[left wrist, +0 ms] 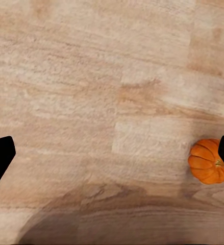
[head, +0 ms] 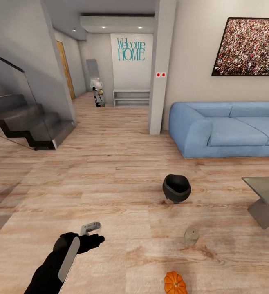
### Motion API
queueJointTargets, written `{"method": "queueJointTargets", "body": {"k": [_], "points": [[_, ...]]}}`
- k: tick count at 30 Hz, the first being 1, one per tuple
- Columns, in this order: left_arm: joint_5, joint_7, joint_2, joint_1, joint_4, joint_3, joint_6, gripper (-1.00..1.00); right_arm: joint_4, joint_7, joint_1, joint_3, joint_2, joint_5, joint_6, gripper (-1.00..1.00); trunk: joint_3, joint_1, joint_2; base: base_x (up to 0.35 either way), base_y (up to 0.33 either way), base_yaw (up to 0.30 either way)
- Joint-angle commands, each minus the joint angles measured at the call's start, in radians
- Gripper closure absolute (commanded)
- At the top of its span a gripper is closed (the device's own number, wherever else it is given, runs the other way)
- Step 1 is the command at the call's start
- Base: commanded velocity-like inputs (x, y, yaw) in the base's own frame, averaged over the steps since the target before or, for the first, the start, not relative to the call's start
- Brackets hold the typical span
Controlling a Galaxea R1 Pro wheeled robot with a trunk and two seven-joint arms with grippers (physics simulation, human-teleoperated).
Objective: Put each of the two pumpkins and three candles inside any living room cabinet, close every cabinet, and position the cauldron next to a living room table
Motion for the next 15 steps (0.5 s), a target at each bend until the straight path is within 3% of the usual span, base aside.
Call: {"method": "queueJointTargets", "body": {"k": [1, 5, 9, 15], "points": [[0.017, 0.008, -0.003, -0.001, -0.007, 0.007, 0.010, -1.00, -0.004, 0.014, -0.007, -0.012, 0.000, -0.006, 0.005, -1.00, -0.001, 0.000, 0.000, 0.000, 0.000, 0.000], [0.040, 0.008, -0.006, -0.002, -0.029, 0.006, 0.032, -1.00, -0.027, 0.036, -0.022, -0.012, 0.000, -0.025, 0.015, -1.00, -0.001, 0.000, 0.000, 0.000, 0.000, 0.000], [0.064, 0.011, -0.011, -0.002, -0.051, 0.001, 0.055, -1.00, -0.050, 0.013, -0.028, -0.014, 0.001, -0.005, -0.007, -1.00, -0.001, 0.000, 0.000, 0.000, 0.000, 0.000], [0.098, 0.010, -0.006, -0.002, -0.072, 0.001, 0.088, -1.00, -0.083, -0.015, -0.029, -0.016, 0.000, -0.003, -0.021, -1.00, -0.020, 0.023, -0.042, 0.000, 0.000, 0.000]]}}
